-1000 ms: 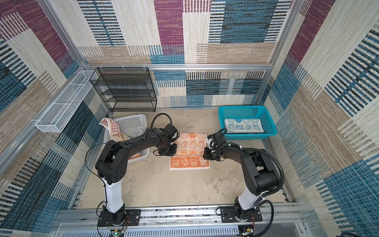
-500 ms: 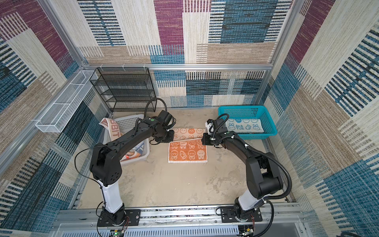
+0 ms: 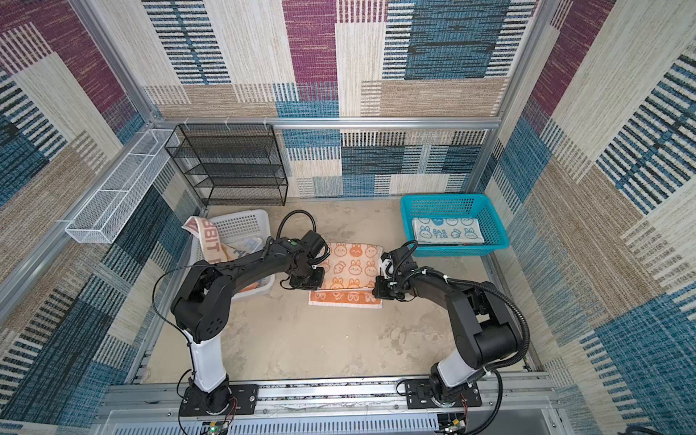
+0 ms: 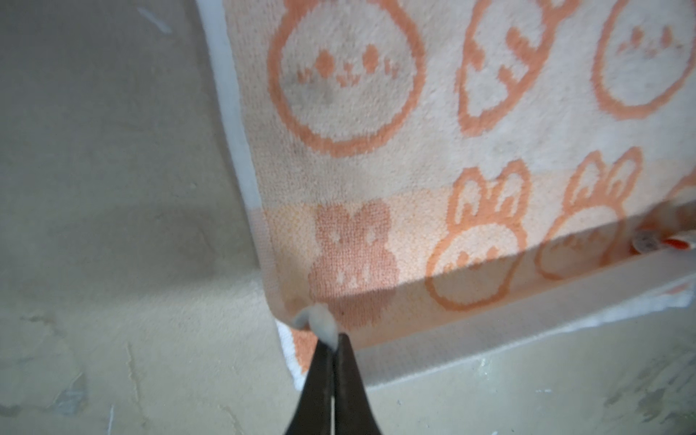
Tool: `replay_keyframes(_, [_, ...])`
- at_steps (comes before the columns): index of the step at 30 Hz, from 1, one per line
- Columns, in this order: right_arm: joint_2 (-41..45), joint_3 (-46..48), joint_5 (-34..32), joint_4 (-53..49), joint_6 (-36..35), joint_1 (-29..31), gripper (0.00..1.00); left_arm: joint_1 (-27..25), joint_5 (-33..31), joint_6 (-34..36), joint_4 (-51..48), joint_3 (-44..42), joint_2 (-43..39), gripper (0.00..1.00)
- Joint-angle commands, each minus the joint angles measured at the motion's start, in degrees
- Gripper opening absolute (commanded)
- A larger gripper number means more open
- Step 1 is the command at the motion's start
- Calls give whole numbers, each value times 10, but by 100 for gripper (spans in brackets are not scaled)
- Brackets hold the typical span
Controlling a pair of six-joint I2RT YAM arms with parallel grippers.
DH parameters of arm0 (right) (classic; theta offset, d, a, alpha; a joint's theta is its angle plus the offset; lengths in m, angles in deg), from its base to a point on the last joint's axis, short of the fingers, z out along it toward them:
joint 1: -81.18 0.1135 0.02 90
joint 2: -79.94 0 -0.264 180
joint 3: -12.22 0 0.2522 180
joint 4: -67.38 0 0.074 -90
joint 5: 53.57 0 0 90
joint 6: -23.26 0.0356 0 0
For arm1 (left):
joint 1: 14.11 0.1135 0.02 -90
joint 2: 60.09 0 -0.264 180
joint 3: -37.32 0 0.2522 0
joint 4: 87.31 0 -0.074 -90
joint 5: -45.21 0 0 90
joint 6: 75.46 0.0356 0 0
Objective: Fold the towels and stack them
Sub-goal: 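Draw both grippers toward the robot, laying the folded edge flat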
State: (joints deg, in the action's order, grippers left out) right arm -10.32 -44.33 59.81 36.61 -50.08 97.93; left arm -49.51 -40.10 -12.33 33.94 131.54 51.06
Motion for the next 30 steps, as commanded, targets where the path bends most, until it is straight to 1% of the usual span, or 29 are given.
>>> replay_keyframes(1, [-4,6,-82,-1,17,-2,4,5,-89,8,-80,-1,6,0])
replay_keyframes(7, [4,-14,-95,-17,15,-2,4,5,-86,13,-84,14,11,0])
replay_keyframes(11, [46,-53,-119,-65,9,-2,4,6,-103,19,-112,54,-23,0])
replay_keyframes(13, [64,-60,-129,-82,8,-2,4,6,-95,21,-124,67,-37,0])
replay_keyframes(16, [89,-46,-126,-88,11,-3,4,4,-81,12,-121,51,-51,0])
replay_keyframes(18, [96,-21,-115,-75,18,-2,5,2,-77,10,-112,29,-50,0])
replay_keyframes(23, [81,23,-99,-38,32,-1,5,-2,-50,1,-76,-21,-36,0])
replay_keyframes(27, [58,32,-92,-21,39,1,8,-3,-50,0,-64,-35,-25,0])
replay_keyframes(30, [41,38,-91,-12,39,3,13,-4,-47,1,-61,-36,-18,0])
